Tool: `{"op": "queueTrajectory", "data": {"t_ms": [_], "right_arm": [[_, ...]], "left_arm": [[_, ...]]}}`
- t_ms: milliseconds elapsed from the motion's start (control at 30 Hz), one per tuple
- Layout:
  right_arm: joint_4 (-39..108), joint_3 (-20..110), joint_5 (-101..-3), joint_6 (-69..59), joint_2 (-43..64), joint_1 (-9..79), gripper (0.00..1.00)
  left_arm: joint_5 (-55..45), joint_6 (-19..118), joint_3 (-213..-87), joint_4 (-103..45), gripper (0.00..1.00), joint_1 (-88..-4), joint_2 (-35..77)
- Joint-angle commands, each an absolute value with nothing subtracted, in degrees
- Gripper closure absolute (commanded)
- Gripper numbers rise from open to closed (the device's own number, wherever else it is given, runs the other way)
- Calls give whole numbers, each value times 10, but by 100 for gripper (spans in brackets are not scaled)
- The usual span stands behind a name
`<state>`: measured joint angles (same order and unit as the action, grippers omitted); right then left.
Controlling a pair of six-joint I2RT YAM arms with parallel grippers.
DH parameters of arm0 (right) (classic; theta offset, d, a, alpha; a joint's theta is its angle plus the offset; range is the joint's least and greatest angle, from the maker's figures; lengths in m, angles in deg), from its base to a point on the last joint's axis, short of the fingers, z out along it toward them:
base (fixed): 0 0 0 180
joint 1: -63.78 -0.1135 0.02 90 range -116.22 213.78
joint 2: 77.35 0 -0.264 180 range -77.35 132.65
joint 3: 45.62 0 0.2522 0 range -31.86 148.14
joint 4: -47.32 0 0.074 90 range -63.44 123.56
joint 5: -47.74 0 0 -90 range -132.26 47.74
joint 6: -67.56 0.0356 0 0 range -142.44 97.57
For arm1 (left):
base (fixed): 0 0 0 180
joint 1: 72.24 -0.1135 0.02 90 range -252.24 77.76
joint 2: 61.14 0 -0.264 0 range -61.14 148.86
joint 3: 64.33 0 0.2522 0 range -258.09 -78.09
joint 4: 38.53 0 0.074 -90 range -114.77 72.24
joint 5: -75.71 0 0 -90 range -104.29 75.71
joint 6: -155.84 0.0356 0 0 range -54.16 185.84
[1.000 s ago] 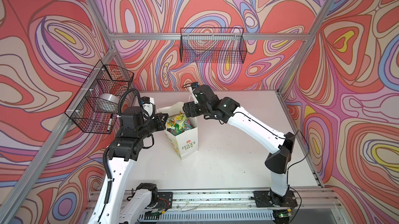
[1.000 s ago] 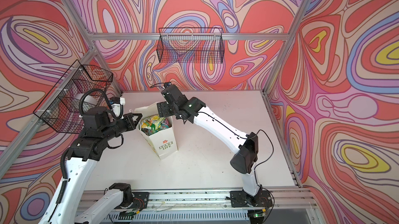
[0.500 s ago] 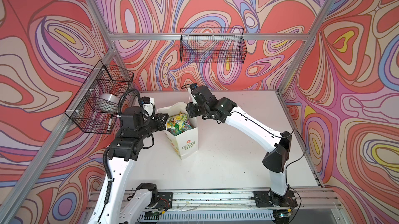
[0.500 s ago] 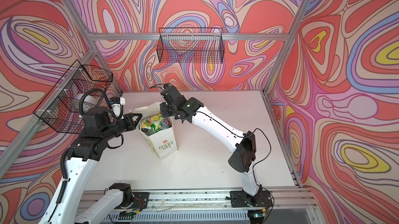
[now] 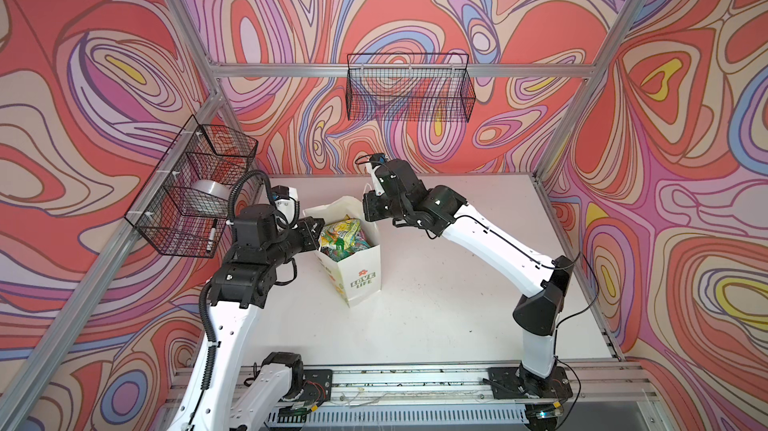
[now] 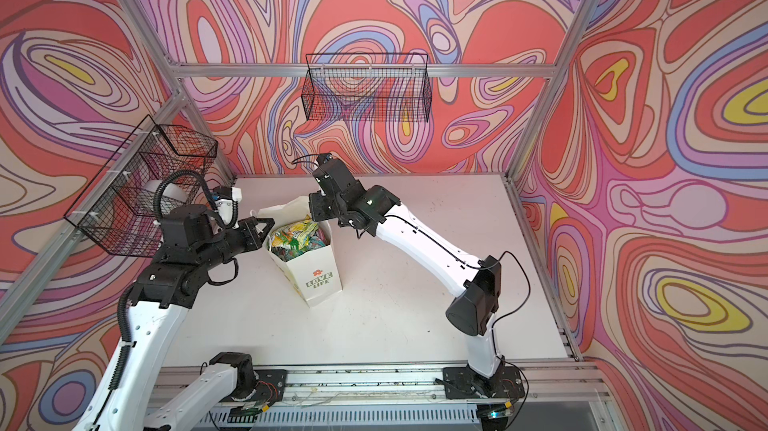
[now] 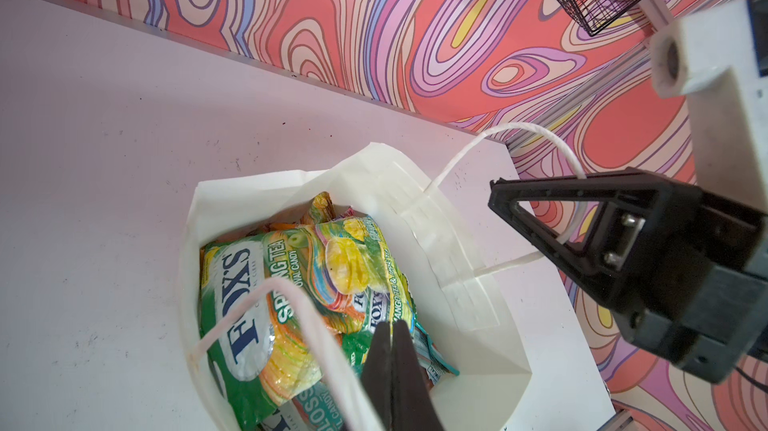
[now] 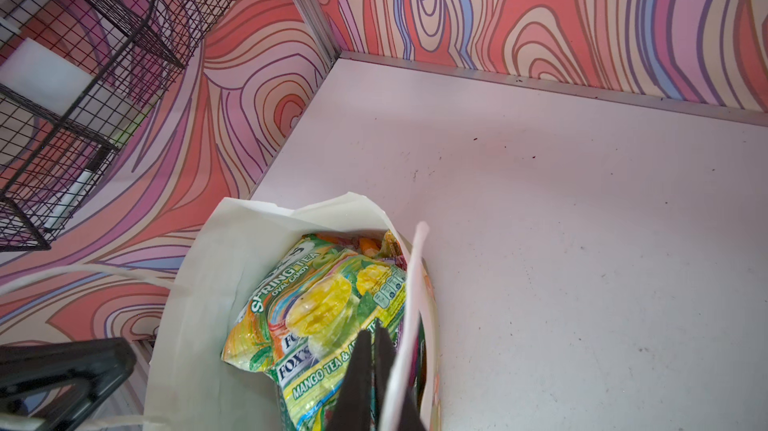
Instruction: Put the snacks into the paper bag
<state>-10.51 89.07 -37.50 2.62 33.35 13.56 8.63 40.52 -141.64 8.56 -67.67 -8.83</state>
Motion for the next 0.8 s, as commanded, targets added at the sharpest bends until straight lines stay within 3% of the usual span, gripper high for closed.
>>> {"op": "queueTrajectory", "data": {"t_ms": [0,167,367,533,767], "right_arm": [[-89,893,-380,17,307,137,100],[-89,885,-364,11,276,151,100],[-69,834,-360,22,201,184,100],[-70,817,-371,24,158,213,100],[-75,767,-367,21,115,231,100]], "left_arm": [[88,394,-1429,87,100,-675,-71],[154,350,-1534,159,100,-654,27],[76,354,-1727,188,100,-497,138],[46,340,-1843,219,100,-481,224],[51,321,-1842,194,100,-476,253]]}}
